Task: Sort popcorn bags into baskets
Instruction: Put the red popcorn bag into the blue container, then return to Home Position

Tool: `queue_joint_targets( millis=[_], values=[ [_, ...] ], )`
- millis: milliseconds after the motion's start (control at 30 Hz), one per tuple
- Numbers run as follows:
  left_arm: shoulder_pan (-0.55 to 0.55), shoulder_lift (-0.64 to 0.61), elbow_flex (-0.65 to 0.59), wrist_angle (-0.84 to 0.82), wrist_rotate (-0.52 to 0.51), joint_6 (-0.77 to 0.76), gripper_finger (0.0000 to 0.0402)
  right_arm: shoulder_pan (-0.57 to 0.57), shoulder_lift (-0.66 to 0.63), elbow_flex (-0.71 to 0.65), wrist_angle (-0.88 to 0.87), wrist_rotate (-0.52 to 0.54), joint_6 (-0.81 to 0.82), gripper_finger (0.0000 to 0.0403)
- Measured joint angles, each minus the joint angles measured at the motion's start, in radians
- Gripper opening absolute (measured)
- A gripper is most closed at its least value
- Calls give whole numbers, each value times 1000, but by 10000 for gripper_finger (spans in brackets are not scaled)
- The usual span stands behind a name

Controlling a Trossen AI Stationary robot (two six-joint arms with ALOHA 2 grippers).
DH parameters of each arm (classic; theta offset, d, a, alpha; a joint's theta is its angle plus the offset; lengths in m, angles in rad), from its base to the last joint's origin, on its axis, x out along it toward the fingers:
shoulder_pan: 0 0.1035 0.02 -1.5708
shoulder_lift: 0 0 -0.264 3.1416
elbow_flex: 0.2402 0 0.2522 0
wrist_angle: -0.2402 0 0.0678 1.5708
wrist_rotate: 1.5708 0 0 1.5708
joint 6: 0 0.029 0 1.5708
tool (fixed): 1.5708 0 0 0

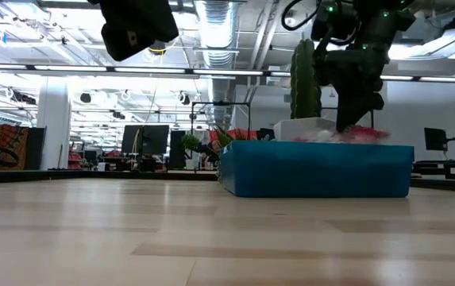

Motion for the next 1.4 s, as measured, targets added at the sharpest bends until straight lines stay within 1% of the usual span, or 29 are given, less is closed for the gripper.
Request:
queue_joint_targets(
  millis=[133, 267, 400, 467, 567, 667, 767, 833, 900, 933, 967, 1000, 1100, 1167, 1267, 1400],
  values=[
    [2, 0, 0, 0, -7, 8, 0, -5, 0, 0, -7, -29, 10, 108],
    [2, -10, 0, -3, -24, 3, 0, -6, -7, -1, -15, -29, 19, 147],
    [2, -64, 0, 0, -41, 51, 0, -6, -70, -1, -19, -24, 26, 176],
    [2, -104, 0, 3, -51, 90, 0, -7, -111, -1, -35, 6, 38, 183],
    [-2, -180, 0, 9, -78, 146, 0, -8, -187, -1, -40, 39, 59, 187],
    [-2, -257, 1, -4, -99, 198, 0, 17, -260, -1, 8, 45, 92, 184],
    [3, -326, 1, -42, -101, 243, 0, 57, -335, -1, 60, 0, 130, 176],
    [6, -371, 1, -51, -91, 228, 0, 88, -377, 1, 86, -42, 124, 172],
    [6, -414, 1, -74, -81, 225, 0, 107, -421, 0, 65, -69, 124, 168],
    [5, -432, 1, -73, -76, 253, 0, 123, -441, -1, 73, -66, 139, 167],
    [4, -448, 0, -75, -75, 289, 0, 151, -461, -2, 105, -43, 121, 166],
    [1, -466, -9, -63, -75, 322, 0, 188, -477, -12, 171, -16, 65, 165],
    [-1, -540, -95, 83, -64, 407, 0, 318, -520, -100, 505, 60, -114, 164],
    [1, -597, -195, 215, -37, 419, 0, 353, -553, -175, 624, 118, -154, 165],
    [10, -699, -393, 397, 8, 387, 0, 373, -614, -299, 713, 214, -118, 168],
    [43, -845, -628, 568, 21, 295, 0, 364, -690, -447, 875, 198, -57, 171]
  ],
)
